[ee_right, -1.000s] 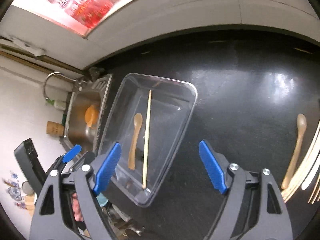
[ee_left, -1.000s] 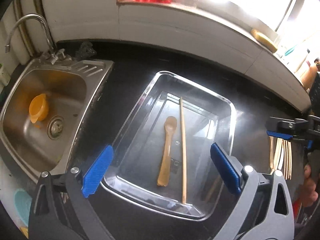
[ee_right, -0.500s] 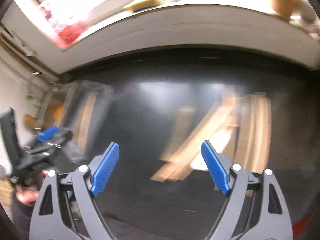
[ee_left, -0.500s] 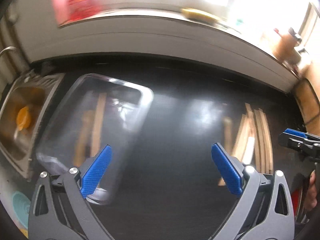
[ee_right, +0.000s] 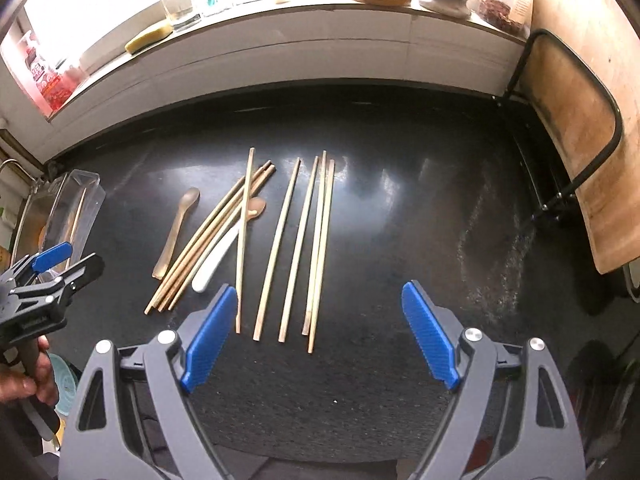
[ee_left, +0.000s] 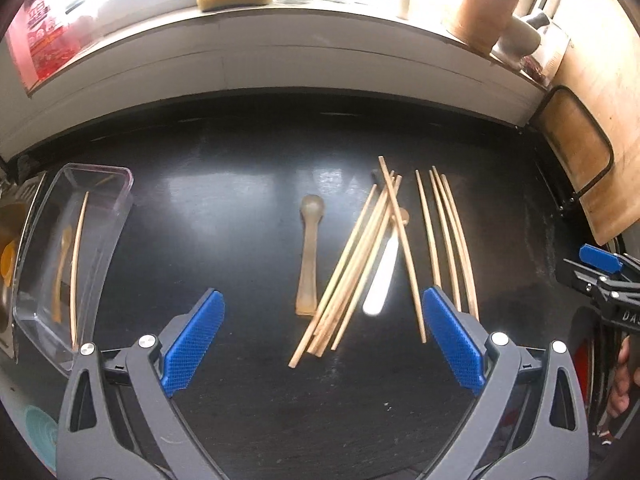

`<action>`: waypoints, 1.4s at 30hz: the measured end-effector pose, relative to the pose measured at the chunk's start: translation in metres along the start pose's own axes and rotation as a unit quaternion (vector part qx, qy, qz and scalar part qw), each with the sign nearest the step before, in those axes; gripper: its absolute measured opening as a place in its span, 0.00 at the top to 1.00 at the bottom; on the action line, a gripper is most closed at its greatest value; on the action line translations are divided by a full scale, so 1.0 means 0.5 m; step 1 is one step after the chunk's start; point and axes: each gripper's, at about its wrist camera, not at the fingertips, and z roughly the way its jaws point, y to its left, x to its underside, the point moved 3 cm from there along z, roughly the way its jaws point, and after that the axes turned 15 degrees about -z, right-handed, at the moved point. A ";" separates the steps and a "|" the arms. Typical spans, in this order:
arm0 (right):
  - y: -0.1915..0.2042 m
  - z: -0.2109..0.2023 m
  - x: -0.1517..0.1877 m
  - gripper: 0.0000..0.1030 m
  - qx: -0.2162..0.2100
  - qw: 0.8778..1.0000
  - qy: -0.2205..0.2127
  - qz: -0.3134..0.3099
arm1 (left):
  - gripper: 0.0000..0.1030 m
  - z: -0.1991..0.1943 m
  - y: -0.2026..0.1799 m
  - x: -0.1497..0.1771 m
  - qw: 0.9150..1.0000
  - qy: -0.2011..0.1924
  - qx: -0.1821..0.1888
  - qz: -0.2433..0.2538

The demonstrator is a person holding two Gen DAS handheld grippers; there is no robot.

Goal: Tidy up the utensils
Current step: 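Move both open tools back over the remaining utensils, then grasp a pale spoon with the left tool while the right tool grasps a chopstick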

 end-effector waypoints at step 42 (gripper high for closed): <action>-0.069 0.330 -0.037 0.47 0.025 0.998 0.057 0.011 | 0.06 0.342 0.031 -0.086 0.996 0.018 -0.051 0.072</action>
